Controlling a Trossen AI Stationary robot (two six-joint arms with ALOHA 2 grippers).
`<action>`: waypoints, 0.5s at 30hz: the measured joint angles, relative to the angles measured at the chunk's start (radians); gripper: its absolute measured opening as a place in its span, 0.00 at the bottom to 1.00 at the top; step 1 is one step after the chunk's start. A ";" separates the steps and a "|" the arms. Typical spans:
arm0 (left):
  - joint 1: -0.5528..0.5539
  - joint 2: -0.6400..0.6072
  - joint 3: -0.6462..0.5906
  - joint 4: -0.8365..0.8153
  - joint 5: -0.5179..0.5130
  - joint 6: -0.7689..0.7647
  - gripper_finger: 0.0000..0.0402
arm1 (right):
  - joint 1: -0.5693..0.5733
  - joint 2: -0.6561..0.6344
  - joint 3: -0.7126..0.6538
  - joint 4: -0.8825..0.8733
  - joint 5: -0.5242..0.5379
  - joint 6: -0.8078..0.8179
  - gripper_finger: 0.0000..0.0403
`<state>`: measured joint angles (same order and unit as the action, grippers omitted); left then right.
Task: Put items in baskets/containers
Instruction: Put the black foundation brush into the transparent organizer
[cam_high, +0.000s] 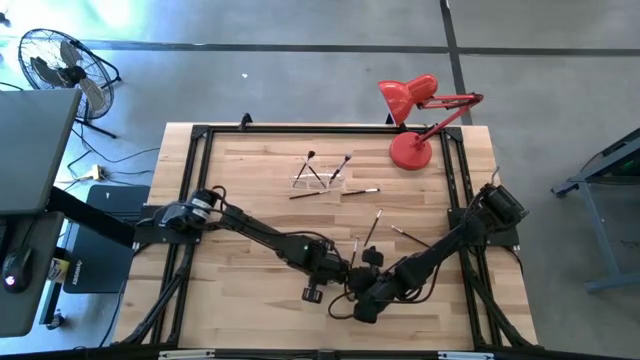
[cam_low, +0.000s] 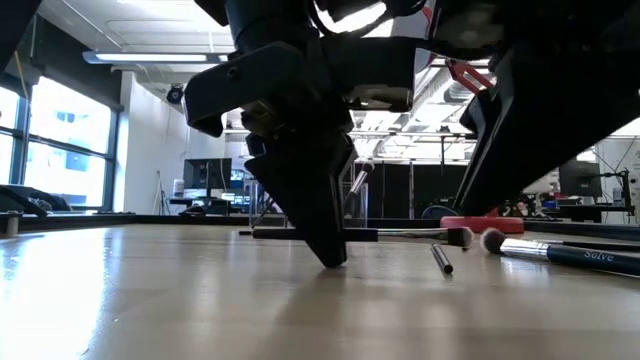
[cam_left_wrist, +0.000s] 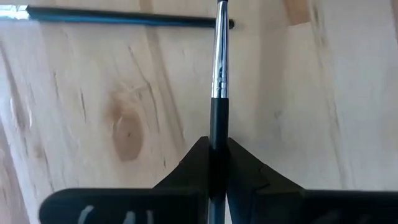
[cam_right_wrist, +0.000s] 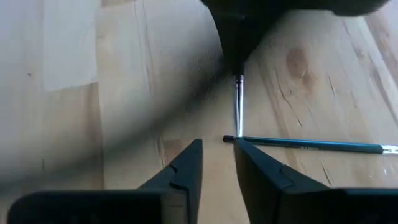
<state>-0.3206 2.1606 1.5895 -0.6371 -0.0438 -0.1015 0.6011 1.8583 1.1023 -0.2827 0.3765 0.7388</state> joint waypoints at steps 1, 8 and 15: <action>0.001 -0.001 -0.003 0.000 -0.005 -0.007 0.05 | 0.004 -0.008 0.000 -0.009 0.007 0.001 0.25; 0.031 -0.068 -0.100 0.015 -0.010 -0.067 0.05 | 0.039 -0.075 0.000 -0.128 0.035 0.132 0.32; 0.070 -0.353 -0.416 0.233 -0.093 -0.234 0.05 | 0.097 -0.104 -0.002 -0.187 0.120 0.277 0.28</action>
<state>-0.2504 1.8079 1.1739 -0.4042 -0.1369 -0.3351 0.6980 1.7546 1.1007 -0.4695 0.4961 1.0162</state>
